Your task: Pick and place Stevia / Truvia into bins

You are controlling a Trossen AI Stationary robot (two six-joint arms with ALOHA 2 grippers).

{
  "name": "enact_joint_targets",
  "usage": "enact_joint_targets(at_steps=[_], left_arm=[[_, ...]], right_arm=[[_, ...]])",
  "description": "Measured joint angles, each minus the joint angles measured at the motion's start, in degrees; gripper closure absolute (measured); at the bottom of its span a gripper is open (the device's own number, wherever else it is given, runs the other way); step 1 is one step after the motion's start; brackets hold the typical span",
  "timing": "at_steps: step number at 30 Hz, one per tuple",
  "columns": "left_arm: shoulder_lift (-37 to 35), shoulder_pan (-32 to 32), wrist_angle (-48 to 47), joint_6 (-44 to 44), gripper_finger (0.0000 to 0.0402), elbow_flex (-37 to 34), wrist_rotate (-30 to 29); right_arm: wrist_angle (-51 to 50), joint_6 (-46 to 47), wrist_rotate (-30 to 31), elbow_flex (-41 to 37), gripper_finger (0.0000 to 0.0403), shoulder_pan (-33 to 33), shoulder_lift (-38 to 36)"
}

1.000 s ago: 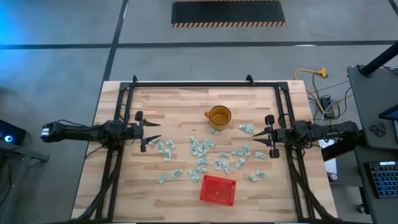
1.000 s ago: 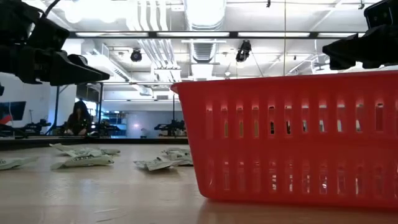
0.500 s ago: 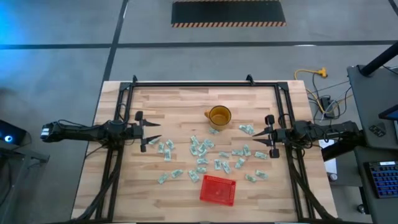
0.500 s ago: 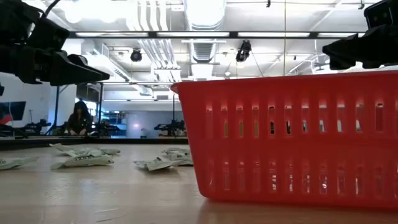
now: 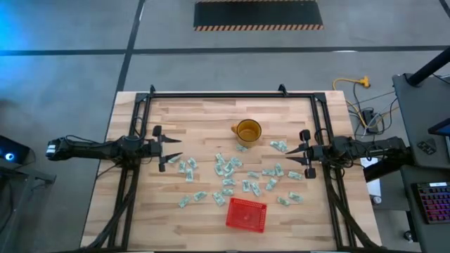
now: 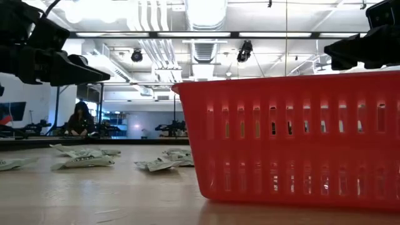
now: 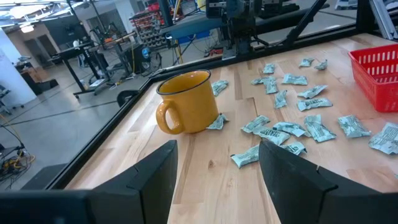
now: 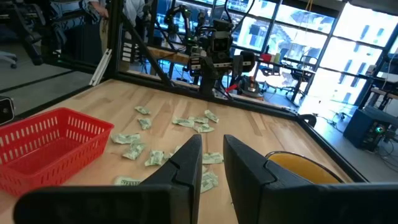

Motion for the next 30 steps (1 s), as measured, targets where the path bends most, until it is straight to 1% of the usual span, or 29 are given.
enact_joint_targets(at_steps=[7,11,13,20,23,26,30], left_arm=[[0.0,0.0,0.0,0.0,0.0193,0.0,0.0],[0.0,0.0,0.0,0.0,0.0193,0.0,0.0],[0.0,0.0,0.0,0.0,0.0193,0.0,0.0],[0.0,0.0,0.0,0.0,0.0193,0.0,0.0],[0.0,0.0,0.6,0.2,0.0193,0.0,-0.3],[0.0,0.0,4.2,0.1,0.0193,0.0,-0.5],[0.0,0.0,10.0,-0.1,0.0193,0.0,-0.5]], right_arm=[[0.1,-0.4,0.0,0.0,0.0346,0.0,0.0],[1.7,-4.3,0.0,0.0,0.0346,0.0,0.0],[2.4,-4.7,0.0,0.0,0.0346,0.0,0.0],[6.5,2.4,0.0,0.0,0.0346,0.0,0.0],[6.4,5.1,0.0,0.0,0.0346,0.0,0.0],[6.4,5.7,0.0,0.0,0.0346,0.0,0.0],[6.5,2.1,0.0,0.0,0.0346,0.0,0.0]])
